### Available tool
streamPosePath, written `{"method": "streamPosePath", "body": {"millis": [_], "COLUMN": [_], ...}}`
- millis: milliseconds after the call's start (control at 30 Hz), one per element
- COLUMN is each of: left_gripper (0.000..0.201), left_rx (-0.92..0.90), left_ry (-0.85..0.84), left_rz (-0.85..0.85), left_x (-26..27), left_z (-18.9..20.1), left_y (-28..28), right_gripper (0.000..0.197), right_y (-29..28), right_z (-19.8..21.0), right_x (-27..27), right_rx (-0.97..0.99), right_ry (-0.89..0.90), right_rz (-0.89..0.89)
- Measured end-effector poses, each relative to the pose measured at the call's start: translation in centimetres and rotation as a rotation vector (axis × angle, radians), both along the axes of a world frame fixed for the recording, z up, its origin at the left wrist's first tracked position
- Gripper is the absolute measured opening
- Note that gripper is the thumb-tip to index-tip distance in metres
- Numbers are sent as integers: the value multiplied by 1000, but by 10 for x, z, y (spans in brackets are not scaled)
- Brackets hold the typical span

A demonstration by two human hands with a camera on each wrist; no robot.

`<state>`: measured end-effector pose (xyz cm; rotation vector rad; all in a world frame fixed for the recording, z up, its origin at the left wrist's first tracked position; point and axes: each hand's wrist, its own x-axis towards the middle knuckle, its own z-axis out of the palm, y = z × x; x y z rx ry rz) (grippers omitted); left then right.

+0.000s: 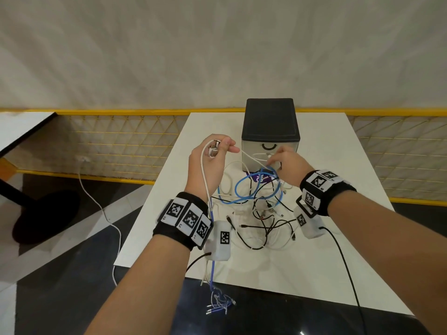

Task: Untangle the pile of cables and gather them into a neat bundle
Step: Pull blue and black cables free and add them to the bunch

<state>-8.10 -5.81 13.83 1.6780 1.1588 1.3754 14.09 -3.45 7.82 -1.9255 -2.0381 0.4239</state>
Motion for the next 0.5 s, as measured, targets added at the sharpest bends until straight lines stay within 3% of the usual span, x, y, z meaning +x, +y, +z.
{"method": "streamPosePath", "body": {"millis": [200, 333, 500], "left_gripper": [17, 17, 20], "left_rx": [24, 30, 13], "left_ry": [-5, 2, 38], "left_rz": [-12, -13, 12], "left_x": [-3, -2, -2], "left_z": [6, 6, 3], "left_y": [1, -1, 3], "right_gripper": [17, 33, 22], "right_y": [-6, -6, -2], "right_z": [4, 1, 0], "right_x": [-2, -6, -8], "right_rx": [-67, -105, -116], "right_ry": [-108, -81, -94], "right_rz": [59, 21, 7]}}
